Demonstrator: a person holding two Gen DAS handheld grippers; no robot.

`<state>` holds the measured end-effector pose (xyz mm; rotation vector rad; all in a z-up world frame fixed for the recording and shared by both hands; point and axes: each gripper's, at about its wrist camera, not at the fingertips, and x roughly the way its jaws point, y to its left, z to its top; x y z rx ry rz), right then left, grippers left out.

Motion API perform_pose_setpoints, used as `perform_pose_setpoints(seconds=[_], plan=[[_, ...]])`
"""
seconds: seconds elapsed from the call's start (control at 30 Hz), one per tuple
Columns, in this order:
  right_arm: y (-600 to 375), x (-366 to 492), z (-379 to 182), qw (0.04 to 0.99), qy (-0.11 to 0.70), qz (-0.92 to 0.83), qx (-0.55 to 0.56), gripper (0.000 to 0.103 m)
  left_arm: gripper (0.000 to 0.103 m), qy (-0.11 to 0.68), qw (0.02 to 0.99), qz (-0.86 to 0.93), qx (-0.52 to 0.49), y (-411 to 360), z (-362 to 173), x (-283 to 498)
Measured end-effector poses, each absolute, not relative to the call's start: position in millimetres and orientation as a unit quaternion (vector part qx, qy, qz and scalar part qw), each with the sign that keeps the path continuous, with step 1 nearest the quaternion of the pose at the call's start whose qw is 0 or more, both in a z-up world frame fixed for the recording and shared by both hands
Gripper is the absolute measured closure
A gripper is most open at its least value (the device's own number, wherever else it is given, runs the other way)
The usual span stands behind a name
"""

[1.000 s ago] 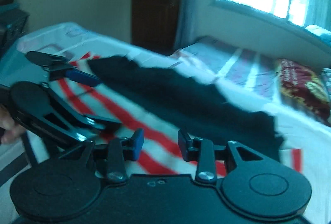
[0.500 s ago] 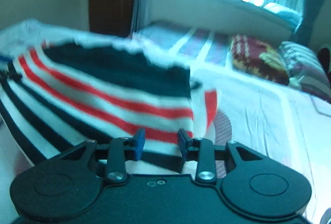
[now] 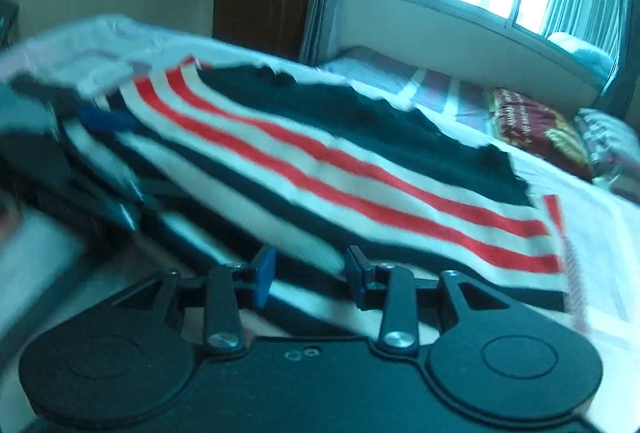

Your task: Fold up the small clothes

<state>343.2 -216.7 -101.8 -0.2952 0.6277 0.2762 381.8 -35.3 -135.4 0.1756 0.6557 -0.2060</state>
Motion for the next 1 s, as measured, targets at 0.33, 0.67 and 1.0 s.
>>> perform_pose_setpoints(seconds=[0.33,0.67,1.0], plan=[[-308.3,291.3,-101.6,0.951,0.302,0.022,-0.06,0.062,0.0,0.306,0.945,-0.065,0.095,12.0,-127.2,366.2],[-358.3,305.5,-111.2,0.946,0.32,0.0,0.055,0.094,0.0,0.342,0.94,-0.018,0.006,51.6,-141.2,379.6],[-347.3,289.1,-104.3,0.959,0.281,-0.036,0.018,0.083,0.0,0.329,0.943,0.019,-0.03,81.0,-140.7,367.7]])
